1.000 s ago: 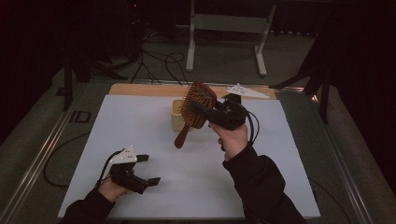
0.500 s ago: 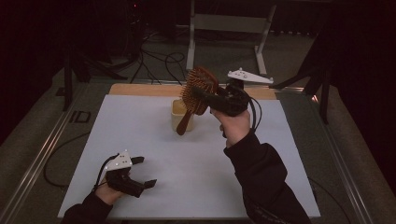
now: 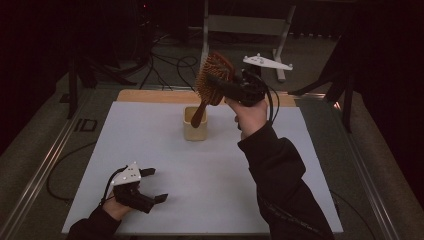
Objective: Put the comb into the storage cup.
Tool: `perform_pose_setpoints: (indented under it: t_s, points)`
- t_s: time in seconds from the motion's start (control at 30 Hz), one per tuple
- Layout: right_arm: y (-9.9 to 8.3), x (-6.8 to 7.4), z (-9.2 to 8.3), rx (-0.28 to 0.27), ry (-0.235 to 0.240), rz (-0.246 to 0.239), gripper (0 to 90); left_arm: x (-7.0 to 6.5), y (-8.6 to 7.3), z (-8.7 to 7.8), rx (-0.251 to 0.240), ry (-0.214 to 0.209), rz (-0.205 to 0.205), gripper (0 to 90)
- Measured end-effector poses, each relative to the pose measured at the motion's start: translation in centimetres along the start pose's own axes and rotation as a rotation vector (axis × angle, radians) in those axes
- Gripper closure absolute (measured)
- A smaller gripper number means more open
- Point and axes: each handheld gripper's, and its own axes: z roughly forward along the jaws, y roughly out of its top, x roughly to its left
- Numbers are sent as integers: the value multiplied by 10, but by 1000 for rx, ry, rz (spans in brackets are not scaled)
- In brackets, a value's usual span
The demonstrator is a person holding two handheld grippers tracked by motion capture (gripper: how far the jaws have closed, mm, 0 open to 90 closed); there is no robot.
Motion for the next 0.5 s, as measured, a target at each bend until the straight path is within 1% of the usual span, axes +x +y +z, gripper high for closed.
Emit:
perform_pose_setpoints:
  t_s: [0.27, 0.5]
  points:
    - [10, -9, 12, -5, -33, 4, 519, -1, 0, -1, -6, 6, 15, 0]
    - [12, -20, 22, -12, -58, 13, 519, -1, 0, 0, -9, 4, 19, 0]
